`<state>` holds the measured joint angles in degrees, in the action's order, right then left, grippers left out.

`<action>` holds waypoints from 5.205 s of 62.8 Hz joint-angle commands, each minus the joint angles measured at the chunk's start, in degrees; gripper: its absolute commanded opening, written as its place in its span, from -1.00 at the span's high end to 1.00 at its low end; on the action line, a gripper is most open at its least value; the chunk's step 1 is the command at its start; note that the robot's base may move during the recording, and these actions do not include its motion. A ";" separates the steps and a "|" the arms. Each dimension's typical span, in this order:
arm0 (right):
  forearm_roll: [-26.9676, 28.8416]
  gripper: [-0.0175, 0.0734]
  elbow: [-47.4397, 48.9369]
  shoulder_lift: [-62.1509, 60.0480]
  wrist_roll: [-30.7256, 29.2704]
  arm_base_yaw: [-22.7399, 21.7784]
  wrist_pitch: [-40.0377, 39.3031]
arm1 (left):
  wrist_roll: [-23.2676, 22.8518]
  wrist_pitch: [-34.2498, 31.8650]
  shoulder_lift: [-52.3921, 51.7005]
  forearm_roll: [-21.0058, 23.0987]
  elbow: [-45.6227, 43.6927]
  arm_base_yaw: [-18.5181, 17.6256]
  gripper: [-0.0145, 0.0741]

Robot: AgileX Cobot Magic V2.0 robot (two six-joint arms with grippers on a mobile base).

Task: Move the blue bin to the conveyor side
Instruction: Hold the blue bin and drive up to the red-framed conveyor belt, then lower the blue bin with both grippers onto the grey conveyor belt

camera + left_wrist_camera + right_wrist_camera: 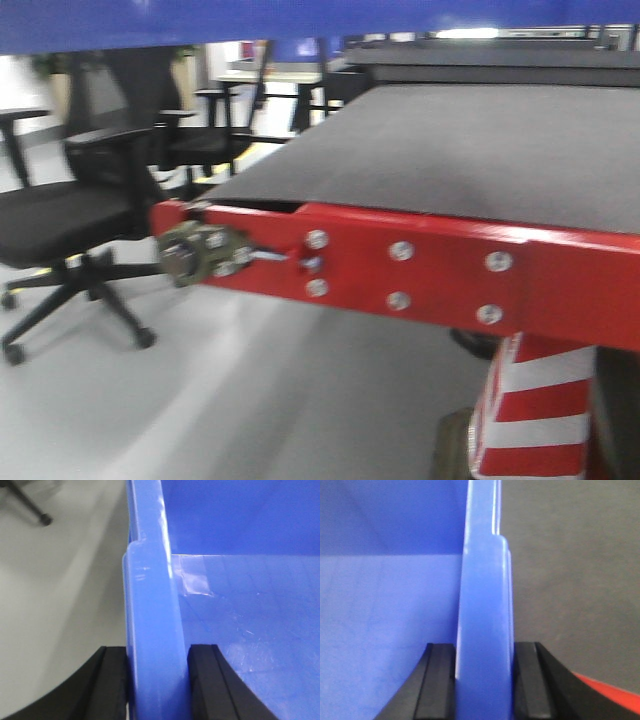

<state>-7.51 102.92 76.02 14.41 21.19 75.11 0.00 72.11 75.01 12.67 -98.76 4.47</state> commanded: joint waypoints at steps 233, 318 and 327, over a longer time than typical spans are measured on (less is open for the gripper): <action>-2.35 0.79 0.26 12.86 -0.49 -0.09 -13.97 | -11.08 -22.09 12.88 -15.09 4.97 -17.62 0.72; -1.85 0.45 -24.66 13.08 4.19 -2.25 -35.28 | -12.64 -36.53 16.67 -14.15 16.85 -18.38 0.09; -3.13 -0.30 -24.56 12.97 4.19 -2.25 -34.84 | -12.64 -36.53 16.08 -16.18 16.85 -18.38 -0.53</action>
<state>-13.64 77.59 89.83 19.14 17.50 47.03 -12.51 41.21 92.44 -7.87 -80.86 -11.97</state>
